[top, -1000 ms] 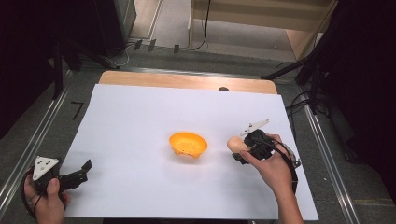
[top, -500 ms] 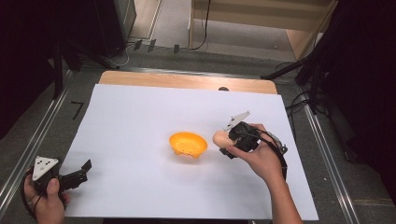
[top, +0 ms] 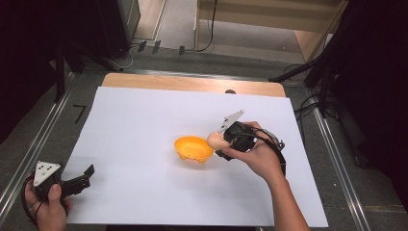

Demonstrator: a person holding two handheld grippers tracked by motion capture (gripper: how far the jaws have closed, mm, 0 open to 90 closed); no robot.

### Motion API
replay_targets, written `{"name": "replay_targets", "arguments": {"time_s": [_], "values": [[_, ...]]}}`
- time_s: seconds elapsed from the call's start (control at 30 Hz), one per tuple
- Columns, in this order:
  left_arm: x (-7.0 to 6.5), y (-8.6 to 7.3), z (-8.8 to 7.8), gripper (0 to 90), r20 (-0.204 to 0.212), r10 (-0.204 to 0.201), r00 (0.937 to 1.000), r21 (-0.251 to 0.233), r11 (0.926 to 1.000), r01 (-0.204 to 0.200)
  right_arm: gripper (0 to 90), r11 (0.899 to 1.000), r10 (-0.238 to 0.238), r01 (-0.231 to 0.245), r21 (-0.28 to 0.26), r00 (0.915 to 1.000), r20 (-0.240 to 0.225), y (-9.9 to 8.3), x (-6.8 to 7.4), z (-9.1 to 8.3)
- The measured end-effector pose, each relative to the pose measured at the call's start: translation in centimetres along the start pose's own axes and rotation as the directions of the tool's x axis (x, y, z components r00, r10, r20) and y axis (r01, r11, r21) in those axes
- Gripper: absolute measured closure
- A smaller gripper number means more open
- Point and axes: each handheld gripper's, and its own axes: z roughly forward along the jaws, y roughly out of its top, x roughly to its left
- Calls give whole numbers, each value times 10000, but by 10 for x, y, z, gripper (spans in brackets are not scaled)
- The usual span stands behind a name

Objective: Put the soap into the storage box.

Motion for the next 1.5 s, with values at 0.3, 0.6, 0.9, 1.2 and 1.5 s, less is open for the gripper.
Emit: {"name": "replay_targets", "arguments": {"time_s": [0.3,0.6,0.9,1.2,1.5], "values": [[0,0,0,0,20,-2,10000,-4,10000,2,335,9971,-756,756,-28,9968,-271,23,6,12],[0,0,0,0,14,4,10000,-5,10000,-4,335,9893,-1434,1450,178,9870,-724,43,14,29],[0,0,0,0,40,6,10000,18,10000,-6,334,9811,-1833,1882,444,9783,-964,56,18,42],[1,0,0,0,56,1,10000,26,10000,-1,333,9778,-1782,1915,853,9736,-1428,64,20,54],[1,0,1,0,53,-19,10000,40,10000,19,330,9803,-1532,1692,1018,9770,-1482,65,15,58]]}}
